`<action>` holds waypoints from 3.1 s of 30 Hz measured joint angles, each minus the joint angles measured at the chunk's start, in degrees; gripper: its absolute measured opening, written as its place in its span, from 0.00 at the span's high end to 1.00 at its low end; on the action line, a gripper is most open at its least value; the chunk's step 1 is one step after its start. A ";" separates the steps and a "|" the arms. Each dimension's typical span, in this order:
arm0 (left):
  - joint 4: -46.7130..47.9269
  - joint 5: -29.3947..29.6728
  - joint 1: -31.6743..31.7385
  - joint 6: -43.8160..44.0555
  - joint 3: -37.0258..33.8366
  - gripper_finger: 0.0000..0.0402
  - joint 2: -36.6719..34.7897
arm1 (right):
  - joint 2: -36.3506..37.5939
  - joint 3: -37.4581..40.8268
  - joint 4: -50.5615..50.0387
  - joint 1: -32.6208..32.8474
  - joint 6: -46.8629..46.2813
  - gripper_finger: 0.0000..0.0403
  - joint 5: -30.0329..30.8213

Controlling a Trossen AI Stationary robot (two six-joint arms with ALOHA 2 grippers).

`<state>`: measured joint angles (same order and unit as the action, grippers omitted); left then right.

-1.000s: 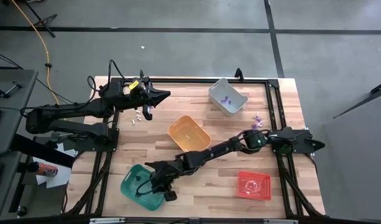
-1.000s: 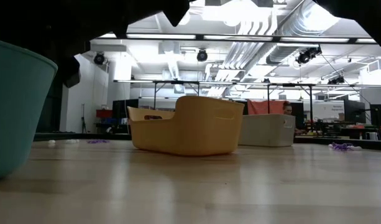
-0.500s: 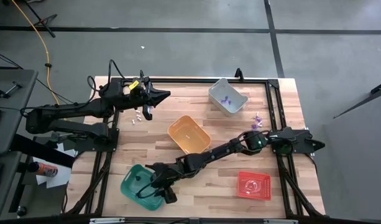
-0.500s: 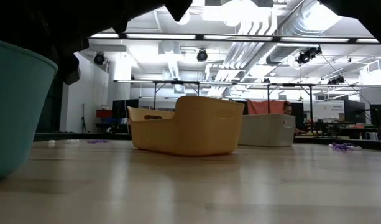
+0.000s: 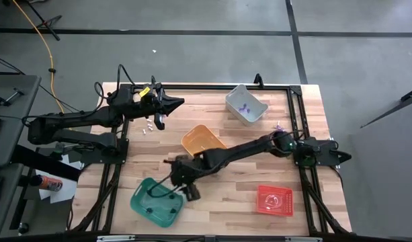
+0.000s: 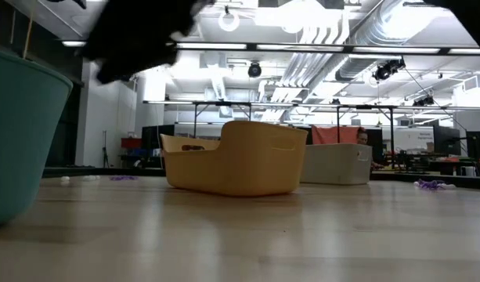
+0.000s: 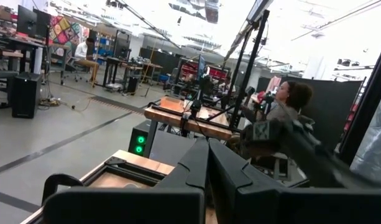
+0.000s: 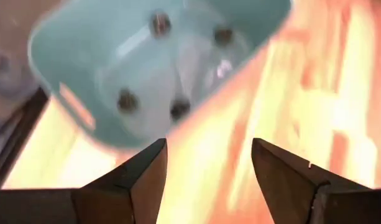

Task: Sort Halloween decoration
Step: Put the white bone toy into the yellow bin

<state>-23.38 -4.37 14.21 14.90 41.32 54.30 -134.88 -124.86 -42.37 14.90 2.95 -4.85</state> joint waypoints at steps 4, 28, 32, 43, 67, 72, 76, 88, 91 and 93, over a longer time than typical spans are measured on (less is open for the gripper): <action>0.02 0.01 0.03 -0.04 0.00 1.00 0.00 | 2.35 0.00 -16.00 -0.29 1.54 0.53 3.12; 0.23 0.81 0.03 -0.09 0.00 1.00 0.03 | 64.58 72.62 2.77 -4.50 -18.27 0.99 5.11; 0.50 0.79 0.03 -0.09 0.00 1.00 0.04 | 77.60 82.95 19.01 -7.29 -20.64 0.99 11.27; 1.26 0.89 0.06 -2.70 0.00 1.00 0.04 | 79.64 85.87 54.01 -22.32 -14.61 1.00 6.03; 14.05 -1.28 -0.02 -3.58 -0.02 1.00 1.20 | 67.77 73.11 53.81 -28.48 -13.39 1.00 -4.82; 14.05 -1.23 -0.02 -3.54 -0.02 1.00 1.20 | 67.77 73.11 53.82 -28.48 -13.39 1.00 -4.82; 14.05 -1.06 -0.02 -3.54 -0.02 1.00 1.20 | 67.77 73.11 53.82 -28.48 -13.39 1.00 -4.82; 39.41 5.36 12.12 13.25 0.02 0.93 1.20 | 67.77 73.11 51.03 -28.48 -13.35 1.00 -4.78; 53.88 5.81 14.72 14.18 0.02 0.90 1.20 | 67.77 73.11 49.85 -28.48 -13.37 1.00 -4.78; 62.21 7.58 15.63 16.26 -0.05 0.88 1.20 | 67.77 73.11 49.74 -28.48 -13.37 1.00 -4.78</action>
<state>38.83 3.22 29.84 31.15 41.27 55.51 -67.11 -51.75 7.36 -13.58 -10.41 -9.63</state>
